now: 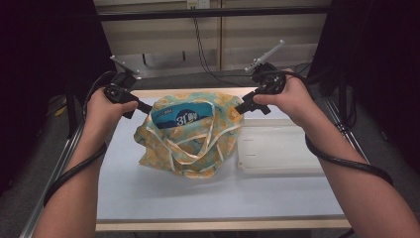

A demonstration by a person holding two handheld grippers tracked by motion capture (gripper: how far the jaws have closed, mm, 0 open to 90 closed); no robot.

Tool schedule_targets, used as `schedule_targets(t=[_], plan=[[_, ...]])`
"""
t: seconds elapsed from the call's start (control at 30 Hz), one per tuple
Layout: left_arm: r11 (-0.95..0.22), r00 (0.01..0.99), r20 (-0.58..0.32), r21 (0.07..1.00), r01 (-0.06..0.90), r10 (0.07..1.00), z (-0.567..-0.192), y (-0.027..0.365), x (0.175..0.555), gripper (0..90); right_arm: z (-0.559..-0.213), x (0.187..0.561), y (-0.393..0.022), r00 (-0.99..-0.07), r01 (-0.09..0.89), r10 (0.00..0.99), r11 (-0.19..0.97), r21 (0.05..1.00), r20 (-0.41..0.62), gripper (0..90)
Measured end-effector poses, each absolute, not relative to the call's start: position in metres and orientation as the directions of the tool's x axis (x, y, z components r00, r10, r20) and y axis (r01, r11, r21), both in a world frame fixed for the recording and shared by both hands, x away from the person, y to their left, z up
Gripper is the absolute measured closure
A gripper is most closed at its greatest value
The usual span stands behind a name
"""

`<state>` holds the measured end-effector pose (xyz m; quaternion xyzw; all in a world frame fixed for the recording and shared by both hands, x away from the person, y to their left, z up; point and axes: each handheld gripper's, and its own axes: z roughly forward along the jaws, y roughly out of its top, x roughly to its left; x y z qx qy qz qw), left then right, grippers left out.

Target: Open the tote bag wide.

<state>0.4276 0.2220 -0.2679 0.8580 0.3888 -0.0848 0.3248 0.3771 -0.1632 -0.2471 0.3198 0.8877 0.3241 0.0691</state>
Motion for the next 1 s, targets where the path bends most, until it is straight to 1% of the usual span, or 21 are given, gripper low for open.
schedule_targets(t=[0.03,0.07,0.1,0.13,0.23,0.33,0.6,0.7,0.73,0.77,0.87,0.97,1.0], plan=[[-0.497,0.692,-0.381,0.494,0.713,0.613,-0.267,0.222,0.427,90.0,-0.244,0.376,-0.164,-0.791,0.513,0.605,0.582,0.631,0.086,49.4],[-0.5,0.693,-0.385,0.492,0.713,0.609,-0.266,0.221,0.427,90.0,-0.239,0.376,-0.164,-0.792,0.509,0.603,0.573,0.642,0.09,49.6],[-0.478,0.68,-0.398,0.498,0.724,0.616,-0.266,0.22,0.427,90.0,-0.237,0.376,-0.163,-0.798,0.497,0.597,0.573,0.651,0.083,49.6],[-0.494,0.693,-0.396,0.497,0.713,0.602,-0.267,0.221,0.428,90.0,-0.234,0.376,-0.162,-0.803,0.485,0.591,0.574,0.66,0.076,49.4],[-0.476,0.681,-0.407,0.499,0.724,0.609,-0.268,0.22,0.428,90.0,-0.231,0.375,-0.154,-0.824,0.453,0.564,0.591,0.667,0.06,49.1],[-0.491,0.692,-0.403,0.498,0.715,0.599,-0.268,0.22,0.428,90.0,-0.235,0.377,-0.144,-0.84,0.431,0.541,0.613,0.662,0.047,49.6],[-0.501,0.706,-0.395,0.508,0.701,0.588,-0.267,0.218,0.426,90.0,-0.255,0.387,-0.123,-0.852,0.424,0.522,0.639,0.642,0.043,53.1],[-0.511,0.715,-0.389,0.509,0.693,0.581,-0.266,0.218,0.426,90.0,-0.257,0.389,-0.121,-0.854,0.421,0.519,0.645,0.638,0.04,58.4],[-0.511,0.716,-0.389,0.51,0.692,0.58,-0.266,0.218,0.426,90.0,-0.257,0.389,-0.121,-0.854,0.419,0.519,0.651,0.633,0.032,63.8],[-0.519,0.721,-0.385,0.51,0.686,0.576,-0.266,0.218,0.427,90.0,-0.257,0.389,-0.12,-0.861,0.411,0.507,0.661,0.628,0.03,64.8],[-0.513,0.718,-0.388,0.511,0.689,0.578,-0.265,0.217,0.426,90.0,-0.258,0.39,-0.121,-0.861,0.416,0.508,0.664,0.621,0.033,74.8],[-0.503,0.714,-0.387,0.518,0.692,0.584,-0.264,0.217,0.425,90.0,-0.257,0.388,-0.124,-0.853,0.44,0.518,0.644,0.626,0.067,83.7],[-0.518,0.724,-0.388,0.514,0.684,0.57,-0.262,0.218,0.425,90.0,-0.255,0.388,-0.124,-0.851,0.447,0.52,0.641,0.624,0.074,85.7]])
